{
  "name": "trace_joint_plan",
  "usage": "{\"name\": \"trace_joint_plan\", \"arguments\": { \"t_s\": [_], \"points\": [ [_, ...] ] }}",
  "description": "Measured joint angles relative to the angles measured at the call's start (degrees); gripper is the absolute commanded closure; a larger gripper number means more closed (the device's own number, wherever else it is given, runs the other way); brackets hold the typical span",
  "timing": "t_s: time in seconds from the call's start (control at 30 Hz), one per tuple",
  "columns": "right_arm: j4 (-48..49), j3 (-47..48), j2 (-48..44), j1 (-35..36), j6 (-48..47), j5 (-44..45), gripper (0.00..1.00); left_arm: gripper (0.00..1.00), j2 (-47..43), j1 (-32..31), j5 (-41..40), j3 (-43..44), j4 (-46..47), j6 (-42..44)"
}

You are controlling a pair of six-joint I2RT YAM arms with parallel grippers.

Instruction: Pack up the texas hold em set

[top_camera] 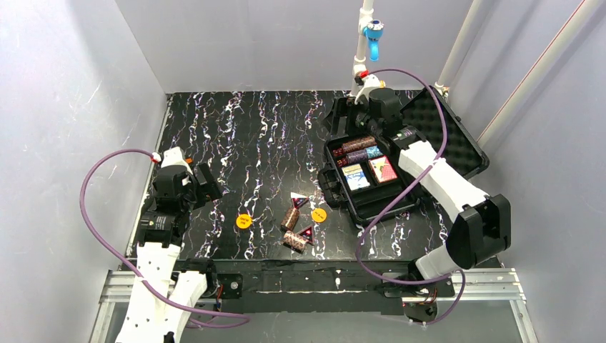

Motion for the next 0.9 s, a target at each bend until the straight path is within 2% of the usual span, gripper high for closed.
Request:
{"name": "trace_joint_plan", "arguments": {
  "t_s": [0.43, 0.9],
  "points": [
    [-4.5, -7.5, -7.3, 5.9, 2.8, 6.9, 0.0, 0.01, 0.5, 0.0, 2.9, 0.0, 0.9, 0.4],
    [-17.5, -4.6, -6.4, 17.8, 11.3, 20.9, 0.0, 0.01, -0.8, 0.0, 4.1, 0.0, 1.2, 0.5]
  ]
}}
